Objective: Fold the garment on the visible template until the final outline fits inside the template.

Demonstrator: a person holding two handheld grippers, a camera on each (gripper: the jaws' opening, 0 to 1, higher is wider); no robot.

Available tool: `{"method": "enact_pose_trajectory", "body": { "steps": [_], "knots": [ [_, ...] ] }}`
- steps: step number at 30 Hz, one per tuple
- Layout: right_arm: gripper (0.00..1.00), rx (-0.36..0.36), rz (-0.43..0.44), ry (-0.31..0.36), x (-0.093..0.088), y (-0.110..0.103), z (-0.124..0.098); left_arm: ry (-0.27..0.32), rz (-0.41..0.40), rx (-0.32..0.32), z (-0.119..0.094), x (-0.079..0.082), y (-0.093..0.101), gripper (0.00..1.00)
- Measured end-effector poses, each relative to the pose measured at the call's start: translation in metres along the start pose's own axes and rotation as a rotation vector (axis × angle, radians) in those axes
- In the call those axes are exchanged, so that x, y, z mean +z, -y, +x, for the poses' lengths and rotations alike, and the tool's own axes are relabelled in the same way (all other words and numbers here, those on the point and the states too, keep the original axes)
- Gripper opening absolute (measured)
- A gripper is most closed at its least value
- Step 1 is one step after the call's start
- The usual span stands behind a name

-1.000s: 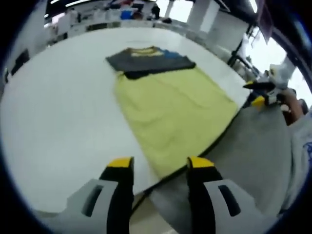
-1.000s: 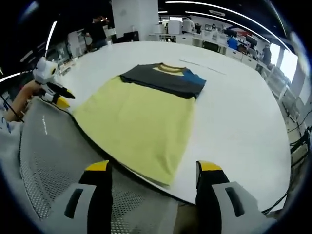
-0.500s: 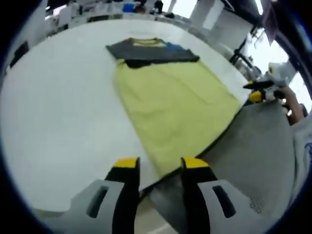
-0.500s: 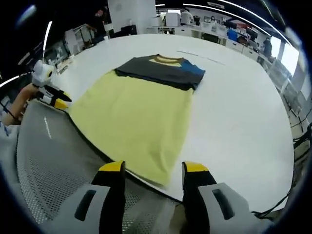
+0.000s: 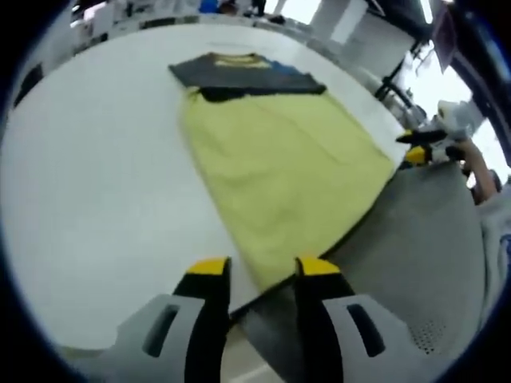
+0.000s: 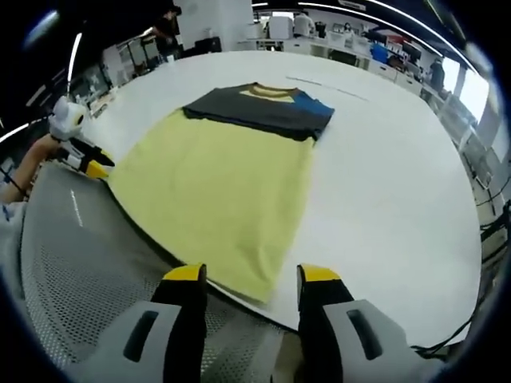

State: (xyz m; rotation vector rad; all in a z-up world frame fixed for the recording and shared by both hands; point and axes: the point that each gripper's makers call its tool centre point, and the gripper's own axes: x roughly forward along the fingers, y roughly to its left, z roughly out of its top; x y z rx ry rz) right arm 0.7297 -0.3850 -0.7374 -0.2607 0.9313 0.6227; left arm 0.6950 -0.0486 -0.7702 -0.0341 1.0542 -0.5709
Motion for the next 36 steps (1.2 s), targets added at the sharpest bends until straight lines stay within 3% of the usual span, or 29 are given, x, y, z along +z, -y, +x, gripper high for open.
{"method": "enact_pose_trajectory", "body": {
  "steps": [18,24,30,36],
  "knots": [
    [0.39,0.010,-0.005,-0.021,-0.005,0.001,0.005,-0.004,0.013,0.026,0.003,-0.002,-0.003,0.16],
    [0.36,0.017,-0.013,-0.043,-0.011,0.001,0.010,-0.010,0.051,0.043,0.003,-0.003,-0.003,0.15],
    [0.23,0.005,0.026,-0.049,-0.014,0.010,0.015,-0.038,0.089,0.063,0.002,-0.005,-0.004,0.12],
    [0.23,0.026,0.069,-0.056,-0.024,0.010,0.022,-0.058,0.091,0.066,0.003,-0.008,-0.005,0.06]
  ]
}}
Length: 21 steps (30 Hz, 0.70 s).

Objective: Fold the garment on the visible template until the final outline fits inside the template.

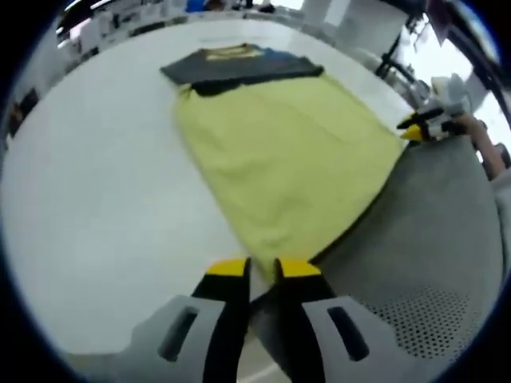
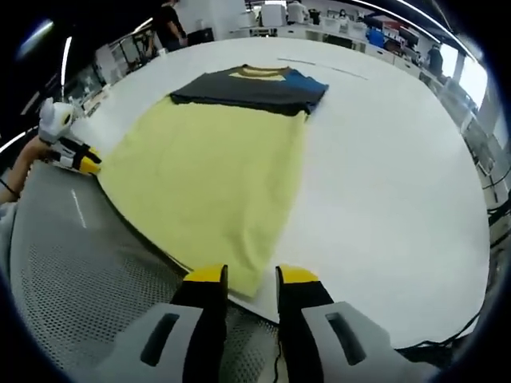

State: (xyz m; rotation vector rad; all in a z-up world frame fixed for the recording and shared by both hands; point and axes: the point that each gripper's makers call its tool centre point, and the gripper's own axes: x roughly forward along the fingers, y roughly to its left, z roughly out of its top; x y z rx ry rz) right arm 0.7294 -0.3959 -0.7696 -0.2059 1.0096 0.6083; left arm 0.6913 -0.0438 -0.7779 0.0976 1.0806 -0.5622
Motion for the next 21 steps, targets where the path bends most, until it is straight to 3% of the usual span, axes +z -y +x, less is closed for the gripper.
{"method": "enact_pose_trajectory", "body": {
  "steps": [14,21],
  "knots": [
    [0.19,-0.011,0.020,-0.024,-0.0043,0.0065,0.0066,-0.010,-0.019,0.008,0.0010,-0.0005,0.0006,0.03],
    [0.18,-0.052,-0.058,-0.086,-0.0043,0.0048,0.0089,-0.030,0.003,0.014,0.0022,0.0000,-0.0001,0.02]
  ]
}}
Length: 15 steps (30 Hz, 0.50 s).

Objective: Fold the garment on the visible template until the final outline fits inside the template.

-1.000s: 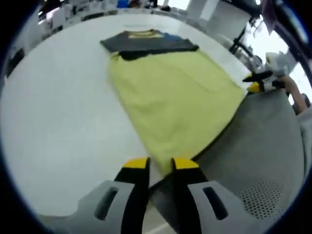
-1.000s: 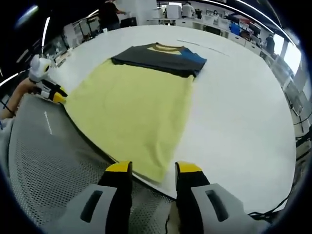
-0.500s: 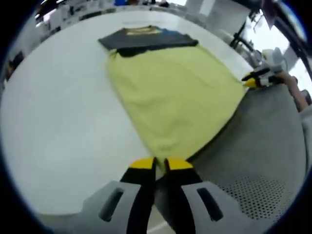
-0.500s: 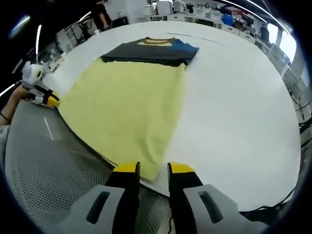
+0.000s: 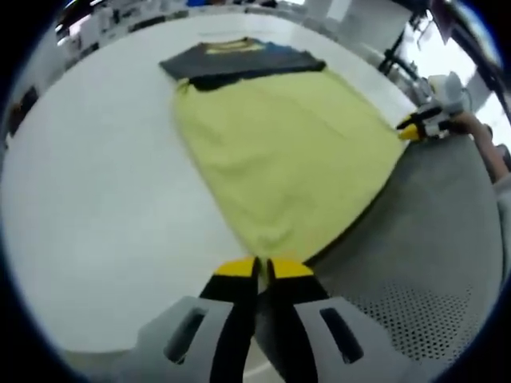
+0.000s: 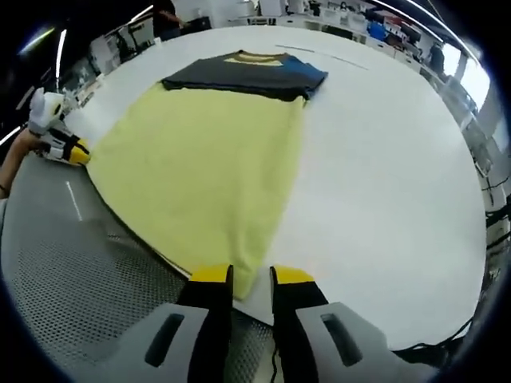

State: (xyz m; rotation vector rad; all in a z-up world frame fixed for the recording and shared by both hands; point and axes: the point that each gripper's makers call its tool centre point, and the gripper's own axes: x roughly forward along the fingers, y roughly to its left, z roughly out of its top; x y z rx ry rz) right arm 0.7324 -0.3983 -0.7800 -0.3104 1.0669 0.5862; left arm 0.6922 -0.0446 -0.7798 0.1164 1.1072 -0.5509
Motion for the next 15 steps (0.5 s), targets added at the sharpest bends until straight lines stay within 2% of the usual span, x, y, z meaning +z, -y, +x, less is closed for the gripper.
{"method": "enact_pose_trajectory", "body": {
  "steps": [4,9,12,15],
  "knots": [
    [0.17,-0.006,-0.012,-0.011,0.0003,-0.0010,0.0006,-0.008,-0.003,0.000,0.0001,-0.0002,-0.0005,0.01],
    [0.16,-0.017,0.024,-0.020,0.0004,0.0007,0.0009,-0.019,-0.006,-0.001,0.0013,0.0003,0.0006,0.00],
    [0.15,-0.021,0.014,-0.032,0.0010,0.0001,0.0016,-0.031,-0.030,-0.012,0.0021,0.0008,0.0008,0.00],
    [0.13,-0.011,-0.008,-0.048,0.0021,-0.0002,0.0026,-0.042,0.011,-0.020,0.0022,0.0005,0.0018,0.00]
  ]
}}
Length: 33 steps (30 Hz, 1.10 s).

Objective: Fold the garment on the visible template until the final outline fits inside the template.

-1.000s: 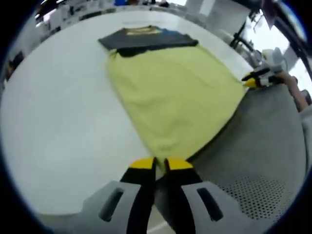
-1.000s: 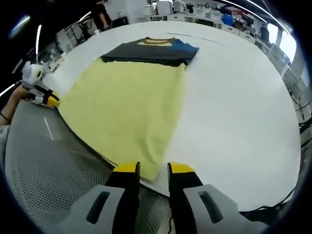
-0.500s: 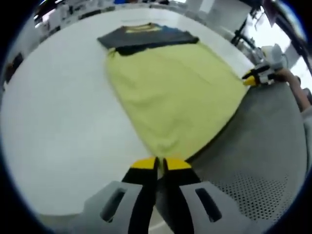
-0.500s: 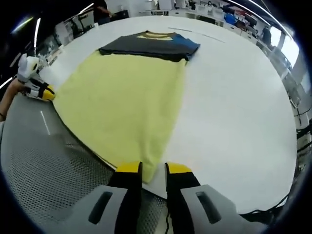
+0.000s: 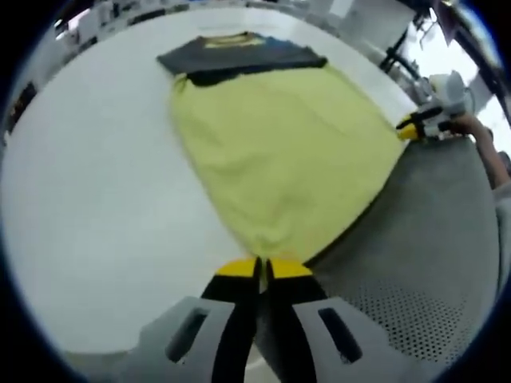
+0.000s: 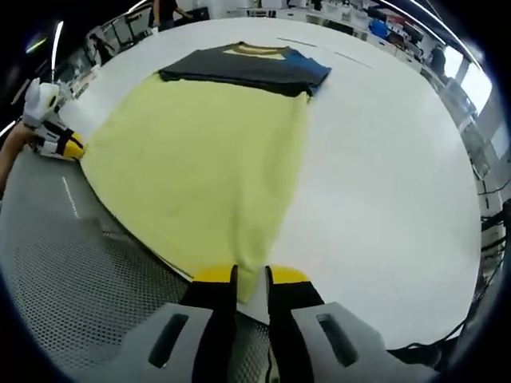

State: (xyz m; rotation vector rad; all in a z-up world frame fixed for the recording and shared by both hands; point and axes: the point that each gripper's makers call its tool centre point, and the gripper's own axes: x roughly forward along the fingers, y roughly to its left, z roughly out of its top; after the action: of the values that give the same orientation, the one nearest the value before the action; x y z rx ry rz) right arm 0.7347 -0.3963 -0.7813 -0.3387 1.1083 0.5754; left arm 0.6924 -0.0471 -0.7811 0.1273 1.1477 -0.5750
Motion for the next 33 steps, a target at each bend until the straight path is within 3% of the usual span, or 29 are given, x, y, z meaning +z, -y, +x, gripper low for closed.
{"method": "enact_pose_trajectory", "body": {
  "steps": [11,20,27,33],
  "knots": [
    [0.09,0.030,-0.029,-0.019,0.0009,0.0009,0.0028,-0.068,0.098,0.005,0.0020,0.0010,0.0026,0.01],
    [0.04,0.054,-0.027,0.022,0.0045,-0.0019,0.0048,-0.080,0.073,-0.005,0.0023,0.0020,0.0023,0.00],
    [0.03,0.053,0.021,0.048,0.0044,-0.0024,0.0044,-0.028,0.031,0.004,0.0015,0.0015,0.0019,0.00],
    [0.03,0.082,0.059,0.052,0.0038,-0.0013,0.0041,0.061,-0.053,-0.060,0.0025,0.0061,0.0040,0.00]
  ]
}}
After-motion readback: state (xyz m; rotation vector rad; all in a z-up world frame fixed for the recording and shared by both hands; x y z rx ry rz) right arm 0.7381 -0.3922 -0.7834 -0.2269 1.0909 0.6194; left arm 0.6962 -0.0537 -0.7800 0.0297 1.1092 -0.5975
